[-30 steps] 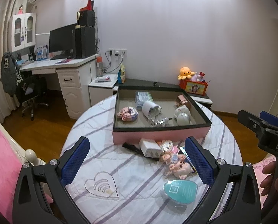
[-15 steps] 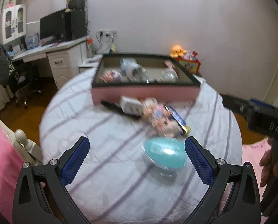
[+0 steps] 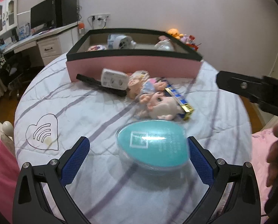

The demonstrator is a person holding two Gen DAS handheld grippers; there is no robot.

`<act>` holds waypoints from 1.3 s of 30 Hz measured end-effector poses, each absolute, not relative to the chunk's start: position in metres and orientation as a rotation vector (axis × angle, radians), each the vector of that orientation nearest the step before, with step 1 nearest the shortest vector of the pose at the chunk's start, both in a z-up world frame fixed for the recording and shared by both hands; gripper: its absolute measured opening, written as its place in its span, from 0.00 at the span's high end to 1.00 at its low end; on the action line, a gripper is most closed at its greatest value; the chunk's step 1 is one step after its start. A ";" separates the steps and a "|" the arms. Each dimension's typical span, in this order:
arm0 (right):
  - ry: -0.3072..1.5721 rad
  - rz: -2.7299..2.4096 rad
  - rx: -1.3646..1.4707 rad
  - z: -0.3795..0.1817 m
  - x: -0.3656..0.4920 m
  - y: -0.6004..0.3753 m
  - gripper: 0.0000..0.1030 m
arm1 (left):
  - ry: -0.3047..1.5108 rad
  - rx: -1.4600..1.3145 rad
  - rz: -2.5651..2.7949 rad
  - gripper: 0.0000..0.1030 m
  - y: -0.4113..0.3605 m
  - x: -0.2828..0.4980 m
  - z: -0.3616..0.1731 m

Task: Organize rigid objects
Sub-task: 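Grasp the teal oval mirror with the left tool while the right tool grasps the blue-gold package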

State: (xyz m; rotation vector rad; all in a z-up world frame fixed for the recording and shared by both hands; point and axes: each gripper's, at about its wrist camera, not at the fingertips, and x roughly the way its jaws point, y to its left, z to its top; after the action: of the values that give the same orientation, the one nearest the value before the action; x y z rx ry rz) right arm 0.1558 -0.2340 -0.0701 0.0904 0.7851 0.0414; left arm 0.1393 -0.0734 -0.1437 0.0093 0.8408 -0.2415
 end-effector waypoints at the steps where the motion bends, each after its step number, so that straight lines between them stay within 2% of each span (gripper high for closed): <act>1: 0.792 0.043 0.087 -0.073 0.158 -0.233 0.00 | 0.857 0.000 -0.242 0.01 -0.072 0.144 -0.149; 8: 0.841 0.047 0.089 -0.092 0.176 -0.233 0.00 | 0.864 -0.007 -0.229 0.09 -0.066 0.164 -0.156; 10: 0.852 0.047 0.087 -0.096 0.181 -0.233 0.00 | 0.863 0.004 -0.229 0.14 -0.066 0.168 -0.156; 12: 0.859 0.051 0.080 -0.099 0.184 -0.231 0.00 | 0.858 0.010 -0.222 0.28 -0.064 0.170 -0.154; 18: 0.889 0.081 0.056 -0.111 0.194 -0.225 0.01 | 0.866 -0.010 -0.228 0.28 -0.052 0.176 -0.151; 23: 0.911 0.101 0.034 -0.120 0.201 -0.217 0.09 | 0.859 -0.002 -0.216 0.28 -0.045 0.179 -0.149; 25: 0.922 0.111 0.029 -0.123 0.205 -0.215 0.16 | 0.857 -0.001 -0.211 0.28 -0.043 0.181 -0.148; 26: 0.930 0.120 0.024 -0.125 0.207 -0.214 0.25 | 0.856 0.001 -0.208 0.28 -0.041 0.182 -0.147; 28: 0.955 0.146 -0.008 -0.128 0.214 -0.208 0.32 | 0.855 0.001 -0.204 0.28 -0.038 0.184 -0.146; 32: 0.971 0.176 -0.093 -0.134 0.223 -0.196 0.36 | 0.856 -0.004 -0.199 0.28 -0.032 0.186 -0.146; 33: 0.967 0.184 -0.110 -0.134 0.224 -0.194 0.41 | 0.855 -0.005 -0.198 0.28 -0.031 0.187 -0.145; 35: 0.967 0.226 -0.104 -0.133 0.223 -0.192 0.64 | 0.851 -0.005 -0.198 0.28 -0.031 0.187 -0.144; 36: 0.965 0.250 -0.098 -0.132 0.221 -0.191 0.86 | 0.848 -0.004 -0.197 0.28 -0.030 0.187 -0.143; 39: 0.963 0.273 -0.077 -0.131 0.215 -0.190 0.85 | 0.841 -0.007 -0.195 0.28 -0.027 0.187 -0.140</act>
State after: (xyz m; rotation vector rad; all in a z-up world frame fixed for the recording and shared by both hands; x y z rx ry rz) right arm 0.2153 -0.1900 -0.1315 -0.0769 0.9631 0.2733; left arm 0.1872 -0.0272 -0.1397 -0.0069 0.8406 -0.1947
